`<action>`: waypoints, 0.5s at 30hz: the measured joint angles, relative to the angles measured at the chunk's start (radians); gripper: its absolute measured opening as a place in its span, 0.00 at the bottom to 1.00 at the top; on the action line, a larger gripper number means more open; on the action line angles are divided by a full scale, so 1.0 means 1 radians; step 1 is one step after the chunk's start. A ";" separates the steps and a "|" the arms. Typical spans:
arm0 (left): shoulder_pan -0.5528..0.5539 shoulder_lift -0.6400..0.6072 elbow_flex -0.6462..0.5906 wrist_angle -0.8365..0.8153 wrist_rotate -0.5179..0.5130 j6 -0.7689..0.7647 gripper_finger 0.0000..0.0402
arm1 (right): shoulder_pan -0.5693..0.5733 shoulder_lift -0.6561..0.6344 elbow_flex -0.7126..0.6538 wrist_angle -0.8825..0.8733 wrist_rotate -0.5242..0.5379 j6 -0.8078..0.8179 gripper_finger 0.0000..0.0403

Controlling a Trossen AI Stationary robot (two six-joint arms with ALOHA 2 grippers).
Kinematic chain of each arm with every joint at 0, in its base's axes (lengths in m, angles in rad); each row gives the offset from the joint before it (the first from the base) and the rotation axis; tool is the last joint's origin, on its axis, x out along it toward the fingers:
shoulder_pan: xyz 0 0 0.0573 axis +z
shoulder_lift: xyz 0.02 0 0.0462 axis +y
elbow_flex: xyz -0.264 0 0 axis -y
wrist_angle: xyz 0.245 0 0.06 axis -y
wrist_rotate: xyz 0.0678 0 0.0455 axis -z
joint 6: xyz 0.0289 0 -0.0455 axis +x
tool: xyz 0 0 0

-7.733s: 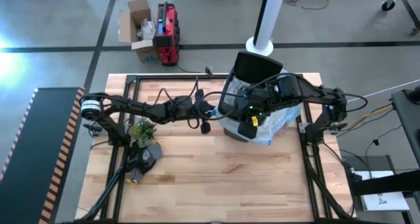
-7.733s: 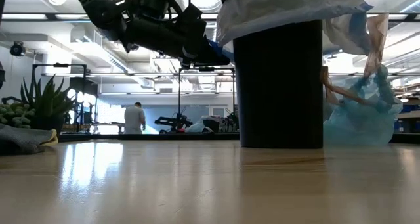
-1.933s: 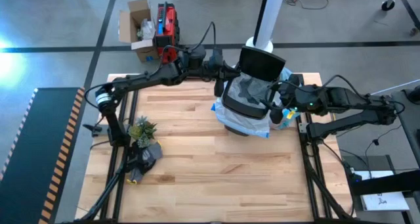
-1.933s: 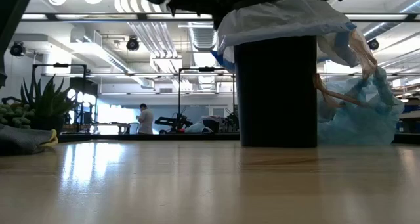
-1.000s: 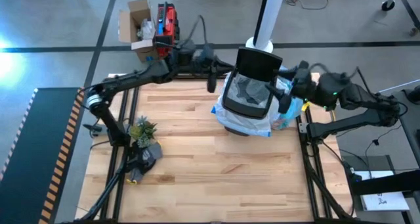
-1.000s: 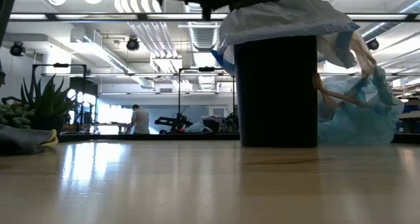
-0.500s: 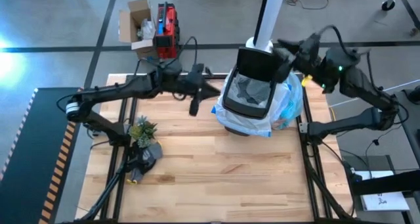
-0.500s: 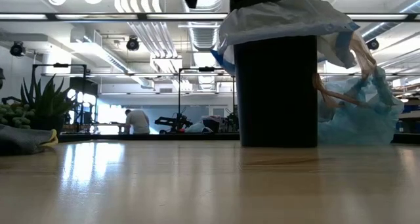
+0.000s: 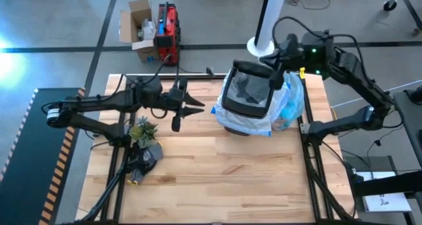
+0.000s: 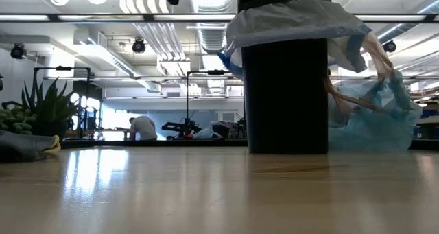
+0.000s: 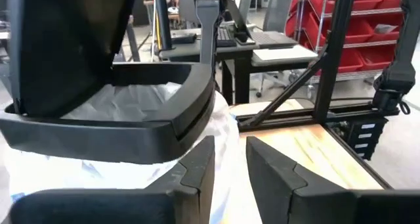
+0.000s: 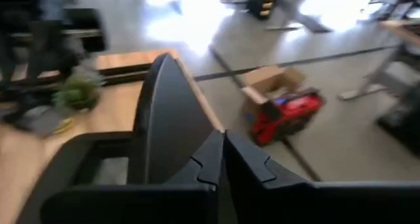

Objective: Place trash/remove bag and relplace

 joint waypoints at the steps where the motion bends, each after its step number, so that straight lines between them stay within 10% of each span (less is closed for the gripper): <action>1: -0.001 -0.004 -0.010 0.008 -0.003 0.000 0.19 | 0.000 0.008 -0.006 -0.001 -0.019 0.001 0.00; 15: -0.002 -0.002 -0.018 0.023 -0.004 -0.006 0.26 | 0.064 0.127 -0.136 -0.083 -0.242 0.006 0.00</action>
